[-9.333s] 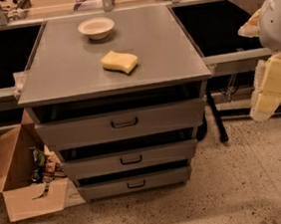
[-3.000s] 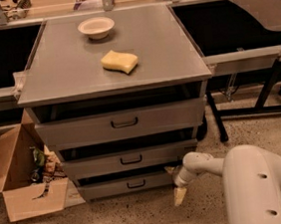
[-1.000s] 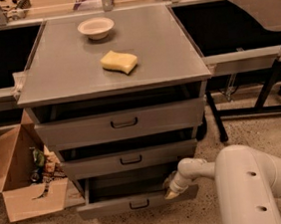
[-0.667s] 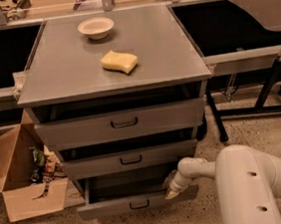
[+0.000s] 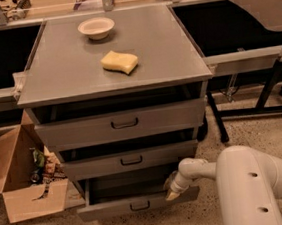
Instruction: Open bottom drawer
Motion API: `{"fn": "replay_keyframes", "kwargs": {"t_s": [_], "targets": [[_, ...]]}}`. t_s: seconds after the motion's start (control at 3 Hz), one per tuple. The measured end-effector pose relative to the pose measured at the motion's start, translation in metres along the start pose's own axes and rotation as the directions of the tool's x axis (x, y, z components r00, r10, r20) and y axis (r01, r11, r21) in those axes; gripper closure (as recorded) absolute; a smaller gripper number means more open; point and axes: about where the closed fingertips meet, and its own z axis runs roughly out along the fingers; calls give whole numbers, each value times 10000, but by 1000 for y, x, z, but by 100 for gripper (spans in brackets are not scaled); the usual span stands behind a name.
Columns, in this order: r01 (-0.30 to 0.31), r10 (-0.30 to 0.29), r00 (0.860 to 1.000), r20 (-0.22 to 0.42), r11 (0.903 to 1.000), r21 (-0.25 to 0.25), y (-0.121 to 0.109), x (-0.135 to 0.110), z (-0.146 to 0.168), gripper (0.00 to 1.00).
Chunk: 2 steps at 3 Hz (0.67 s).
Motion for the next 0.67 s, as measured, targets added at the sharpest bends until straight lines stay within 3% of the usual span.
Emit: {"fn": "replay_keyframes", "kwargs": {"t_s": [0.67], "targets": [[0,0,10000,0,10000,-1,0,0,0,3]]}}
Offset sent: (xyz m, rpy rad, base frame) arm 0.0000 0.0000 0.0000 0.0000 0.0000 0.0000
